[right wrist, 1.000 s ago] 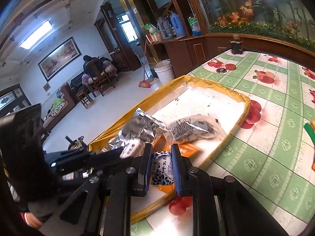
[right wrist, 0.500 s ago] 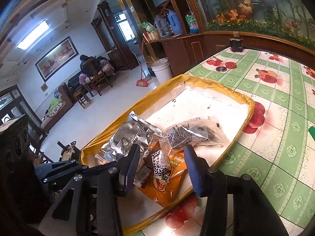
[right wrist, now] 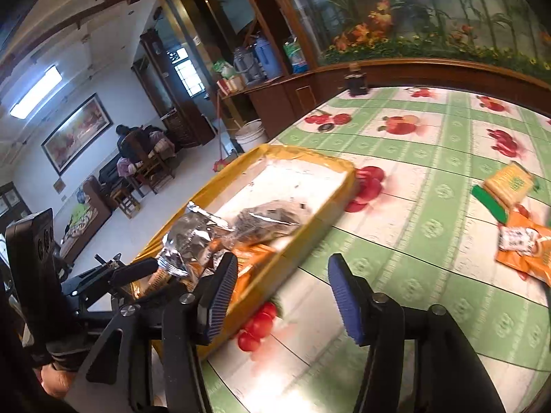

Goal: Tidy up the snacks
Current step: 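Move both tools back over the remaining snacks, then grasp the white milk-candy packet with the left tool while the right tool grasps the dark green bag, then carry both items into the yellow-rimmed tray and open both tools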

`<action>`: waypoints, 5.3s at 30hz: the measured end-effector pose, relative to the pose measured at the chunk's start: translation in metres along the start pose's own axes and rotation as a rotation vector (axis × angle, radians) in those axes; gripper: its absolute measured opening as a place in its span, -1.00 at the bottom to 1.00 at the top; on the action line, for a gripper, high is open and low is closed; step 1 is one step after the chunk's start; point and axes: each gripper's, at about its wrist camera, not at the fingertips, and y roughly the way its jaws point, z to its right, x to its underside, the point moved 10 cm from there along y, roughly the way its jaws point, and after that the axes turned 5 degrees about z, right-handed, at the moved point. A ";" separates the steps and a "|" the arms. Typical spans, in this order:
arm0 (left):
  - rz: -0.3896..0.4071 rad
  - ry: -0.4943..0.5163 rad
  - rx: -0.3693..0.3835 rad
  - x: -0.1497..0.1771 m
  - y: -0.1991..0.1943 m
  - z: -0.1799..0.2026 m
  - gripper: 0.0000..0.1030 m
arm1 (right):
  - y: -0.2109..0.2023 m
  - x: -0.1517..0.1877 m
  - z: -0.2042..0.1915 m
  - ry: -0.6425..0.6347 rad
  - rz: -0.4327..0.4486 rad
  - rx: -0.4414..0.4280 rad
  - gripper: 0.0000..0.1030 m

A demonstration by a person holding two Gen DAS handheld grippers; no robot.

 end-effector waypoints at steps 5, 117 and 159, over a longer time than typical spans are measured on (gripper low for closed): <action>-0.001 0.010 0.006 -0.001 -0.001 0.013 0.28 | -0.024 0.009 0.031 0.046 0.014 0.049 0.16; -0.058 0.055 0.309 -0.009 0.020 0.138 -0.44 | -0.120 0.040 0.146 0.107 0.019 0.258 -0.82; -0.021 -0.059 0.065 -0.009 0.014 -0.004 -0.43 | 0.043 -0.004 -0.048 -0.090 -0.089 -0.060 -0.83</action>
